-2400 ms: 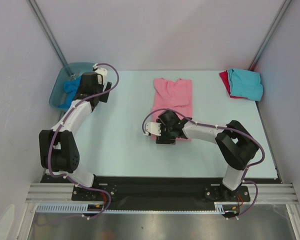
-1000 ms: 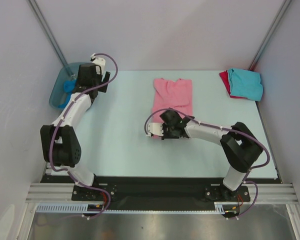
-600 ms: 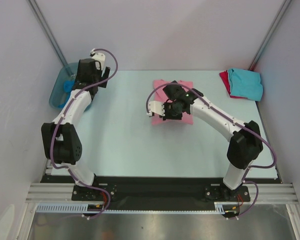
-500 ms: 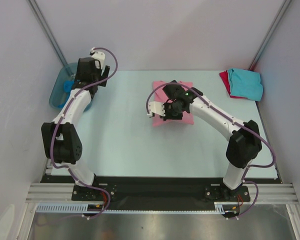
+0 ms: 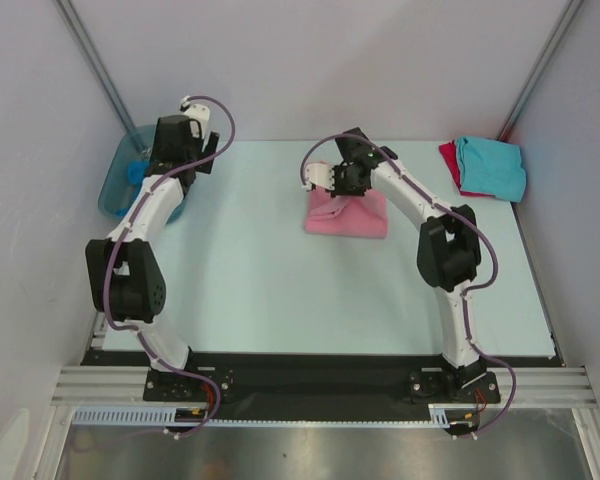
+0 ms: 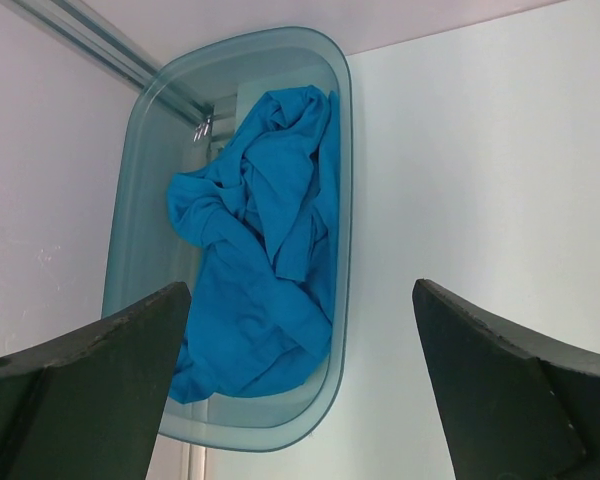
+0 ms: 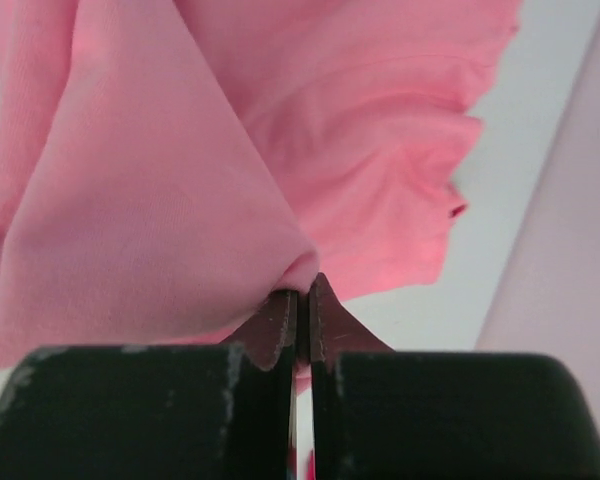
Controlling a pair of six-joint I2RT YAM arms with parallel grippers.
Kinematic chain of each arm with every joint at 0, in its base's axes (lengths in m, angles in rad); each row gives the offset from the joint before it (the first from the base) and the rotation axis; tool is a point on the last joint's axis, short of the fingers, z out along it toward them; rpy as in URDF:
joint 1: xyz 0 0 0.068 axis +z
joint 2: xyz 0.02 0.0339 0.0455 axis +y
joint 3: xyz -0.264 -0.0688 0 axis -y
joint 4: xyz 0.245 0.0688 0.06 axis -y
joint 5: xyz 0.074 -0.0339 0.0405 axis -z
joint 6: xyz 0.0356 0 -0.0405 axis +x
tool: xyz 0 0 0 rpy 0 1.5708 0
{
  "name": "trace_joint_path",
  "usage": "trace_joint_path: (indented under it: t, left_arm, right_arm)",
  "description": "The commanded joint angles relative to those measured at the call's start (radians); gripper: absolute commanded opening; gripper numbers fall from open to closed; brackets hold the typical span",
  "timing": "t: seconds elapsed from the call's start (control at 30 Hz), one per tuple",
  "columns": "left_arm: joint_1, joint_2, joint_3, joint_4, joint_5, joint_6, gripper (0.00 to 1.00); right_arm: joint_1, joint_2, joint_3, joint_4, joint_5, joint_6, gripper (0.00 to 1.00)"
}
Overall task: Fold and stack the t-shirts
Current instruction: Fold the tshirt
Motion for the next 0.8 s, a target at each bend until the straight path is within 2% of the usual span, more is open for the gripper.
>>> trace_joint_path:
  t: [0.0,0.17,0.27,0.77]
  left_arm:
    - [0.008,0.014,0.038,0.025,-0.018,0.012,0.99]
    - [0.007,0.029,0.041,0.026,-0.021,0.023,1.0]
    - [0.008,0.041,0.048,0.025,-0.018,0.026,1.0]
    - [0.008,0.067,0.079,0.017,-0.002,0.018,1.0]
  right_arm:
    - [-0.027,0.087,0.167,0.084,0.033,-0.09,0.0]
    - [-0.056,0.261,0.406,0.081,0.044,-0.159,0.0]
    - [-0.064,0.319,0.465,0.102,0.045,-0.183,0.0]
    - [-0.072,0.376,0.436,0.222,0.06,-0.164,0.0]
